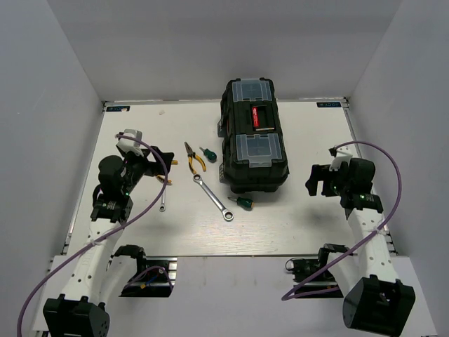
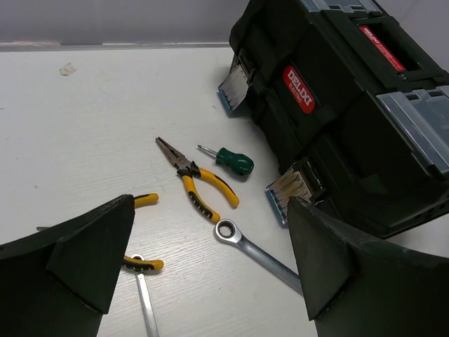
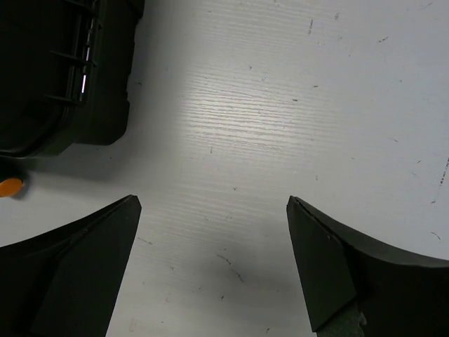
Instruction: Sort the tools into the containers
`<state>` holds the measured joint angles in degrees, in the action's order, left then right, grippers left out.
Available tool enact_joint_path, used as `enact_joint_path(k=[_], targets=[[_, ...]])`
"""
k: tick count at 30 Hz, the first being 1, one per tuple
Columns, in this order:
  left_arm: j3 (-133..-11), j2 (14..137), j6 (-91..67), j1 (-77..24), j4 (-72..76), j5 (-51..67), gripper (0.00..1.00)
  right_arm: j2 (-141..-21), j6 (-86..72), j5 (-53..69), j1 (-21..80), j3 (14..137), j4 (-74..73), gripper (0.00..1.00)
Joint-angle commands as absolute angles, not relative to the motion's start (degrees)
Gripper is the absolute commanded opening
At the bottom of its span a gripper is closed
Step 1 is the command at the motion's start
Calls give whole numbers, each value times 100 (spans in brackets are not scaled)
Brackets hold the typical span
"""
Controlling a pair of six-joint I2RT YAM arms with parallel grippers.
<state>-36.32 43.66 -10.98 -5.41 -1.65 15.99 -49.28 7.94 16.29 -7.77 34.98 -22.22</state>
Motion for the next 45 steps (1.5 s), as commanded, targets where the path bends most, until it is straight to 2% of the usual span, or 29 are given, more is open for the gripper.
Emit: enact_joint_path(k=[1,6,7,8,9,10,11,12,15,18,19,21,22,23,27,30,31,34,39,45], targets=[[-3604,4280,-1099,-536,-44,1784,99,-4790,887,1968,-817,3560,-2091,91],[-3604,4280,-1151,-536,-44,1898,98,-4632,1634,3163,-870,3445,-2477,91],[-3604,4280,-1151,-536,-44,1898,87,-4606,1739,3164,-879,3411,-2452,89],[-3604,4280,-1151,-536,8,1959,78,-4579,1732,3103,-879,3358,-2391,79],[-3604,4280,-1151,-536,9,1960,60,-4597,1731,3042,-879,3427,-2365,26],[-3604,4332,-1204,-536,61,1960,21,-4640,1679,2562,-844,3489,-2364,0],[-3604,4411,-1204,-536,62,1960,6,-4649,1627,2436,-835,3689,-2399,0],[-3604,4473,-1282,-536,62,1960,0,-4684,1591,2356,-835,3909,-2452,0],[-3683,4867,-1458,-536,62,2337,0,-4772,1758,2443,-791,4507,-2479,0],[-3910,5272,-1616,-536,246,2978,0,-5525,1828,2645,-642,5500,-2680,0],[-3981,5595,-1678,-536,246,3188,0,-5946,1828,2602,-528,5737,-2959,21],[-4235,5913,-1679,-536,194,3426,26,-6781,1784,2444,-291,6686,-3137,31],[-4306,6072,-1748,-536,141,3480,39,-6950,1758,2304,-186,6915,-3312,41],[-4359,6299,-1819,-536,141,3480,60,-7318,1636,1876,198,7526,-3340,62],[-4570,6635,-1960,-589,141,3481,81,-8190,1512,951,939,8594,-3489,85],[-4710,6959,-2100,-641,141,3420,85,-8990,1616,65,1729,9517,-3639,90],[-4711,7057,-2153,-642,141,3419,85,-9322,1661,-582,1853,10032,-3639,90],[-4825,7486,-2337,-782,290,3366,86,-10053,1679,-1274,2250,10763,-3683,89],[-5185,7989,-2338,-1019,352,3313,86,-10748,1696,-2089,2557,11082,-3454,87],[-5484,8288,-2232,-1134,299,3261,86,-11170,1635,-2417,2549,11250,-3454,86]])
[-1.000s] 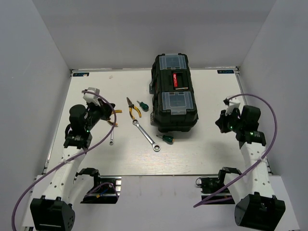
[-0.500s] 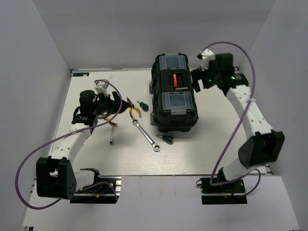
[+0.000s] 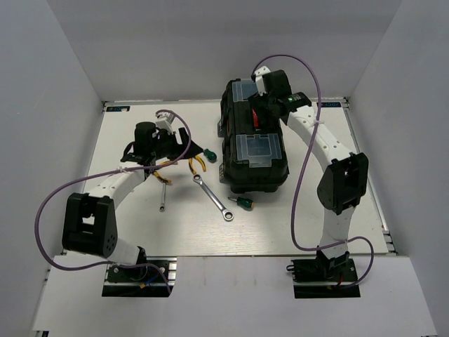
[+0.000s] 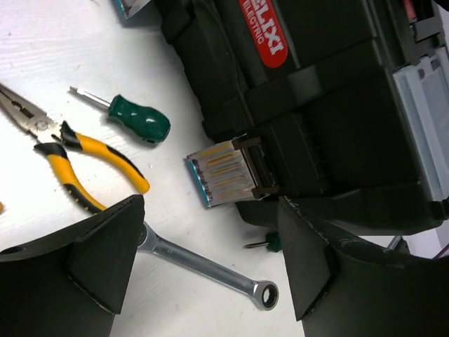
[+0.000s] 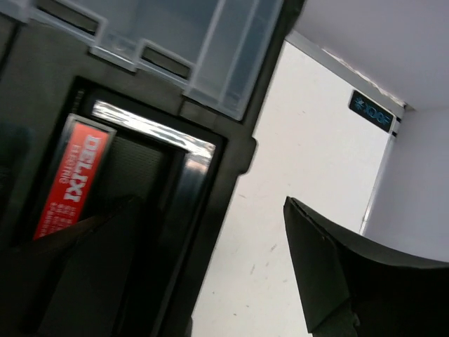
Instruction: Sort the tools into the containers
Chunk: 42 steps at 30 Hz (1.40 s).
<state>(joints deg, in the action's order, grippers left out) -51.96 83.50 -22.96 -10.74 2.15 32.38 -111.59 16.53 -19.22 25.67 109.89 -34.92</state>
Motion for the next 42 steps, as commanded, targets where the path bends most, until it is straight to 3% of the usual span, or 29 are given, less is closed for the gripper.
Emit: enact_joint_path(k=[1,6,12,27,37,42], targets=[[-5484,8358,-2232,-1134,299,3261,86,-11188,1635,-2504,2549,11241,-3437,86],[-5599,8534,-2232,-1248,299,3261,86,-11302,1705,-2934,2549,11092,-3331,86],[-5713,8639,-2232,-1415,299,3208,86,-11118,1793,-3375,2531,10987,-3147,77],[-5818,8745,-2232,-1749,352,2997,86,-10574,2118,-3481,2628,11109,-2900,71],[-5818,8798,-2232,-1916,352,2892,86,-10626,2031,-3340,2681,11118,-2997,16],[-5941,8921,-2232,-2030,457,2892,86,-10635,1934,-3217,2725,11197,-3120,6]])
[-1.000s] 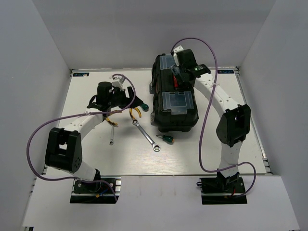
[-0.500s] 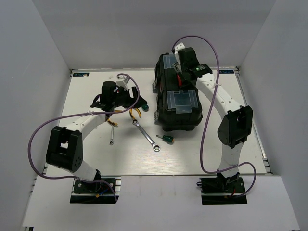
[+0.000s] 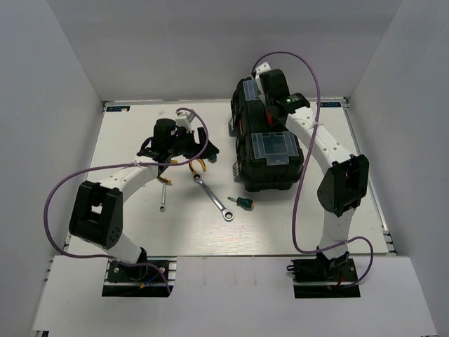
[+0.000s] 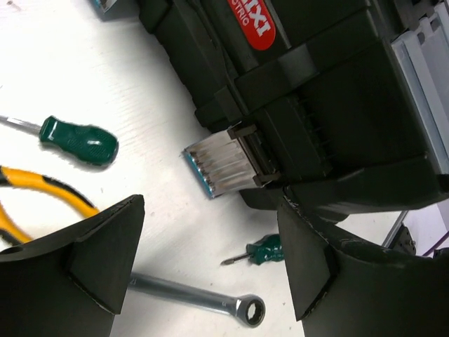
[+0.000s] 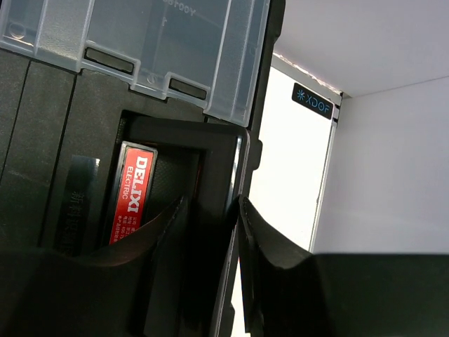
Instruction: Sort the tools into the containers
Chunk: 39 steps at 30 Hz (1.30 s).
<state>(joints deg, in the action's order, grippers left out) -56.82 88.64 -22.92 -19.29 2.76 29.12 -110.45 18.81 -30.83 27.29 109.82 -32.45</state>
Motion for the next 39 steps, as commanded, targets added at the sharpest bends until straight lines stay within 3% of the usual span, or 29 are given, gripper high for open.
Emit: enact_joint_path(k=[1,17,39], targets=[[-5994,8991,-2232,-2030,457,2944,86,-10635,1925,-3191,2751,11267,-3172,4],[-6434,9799,-2338,-2610,747,2944,86,-10266,2004,-3226,2944,11523,-3085,0],[-6319,9563,-2127,-2716,694,2663,86,-10248,1855,-3103,2865,10872,-3129,0]])
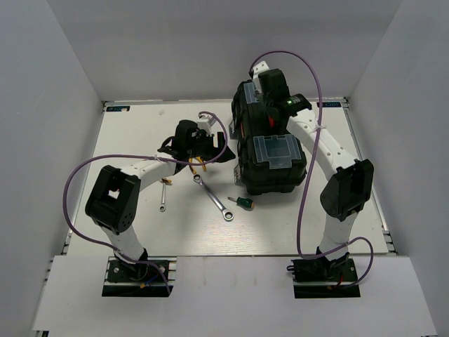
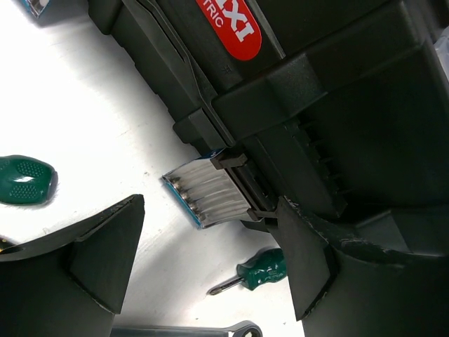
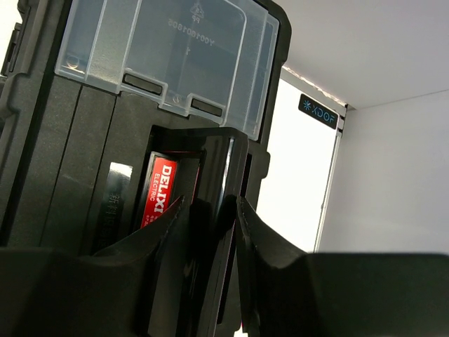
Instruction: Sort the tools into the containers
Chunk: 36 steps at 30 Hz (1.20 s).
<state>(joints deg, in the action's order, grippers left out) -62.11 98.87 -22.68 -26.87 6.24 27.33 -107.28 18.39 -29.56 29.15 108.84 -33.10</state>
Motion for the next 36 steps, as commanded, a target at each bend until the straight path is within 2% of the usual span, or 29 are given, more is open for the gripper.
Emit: enact_joint_path(k=[1,25,36], targets=[[-6267,9563,-2127,-2716,694,2663,86,-10248,1837,-3094,2883,10881,-3146,0],[-6047,9352,-2127,-2663,747,2663,86,-10353,1222,-2347,2848,10863,-3569,0],[-5889,9246,-2075,-2611,747,2610,86,-10388,1485,-2478,3014,10890,-3665,0]])
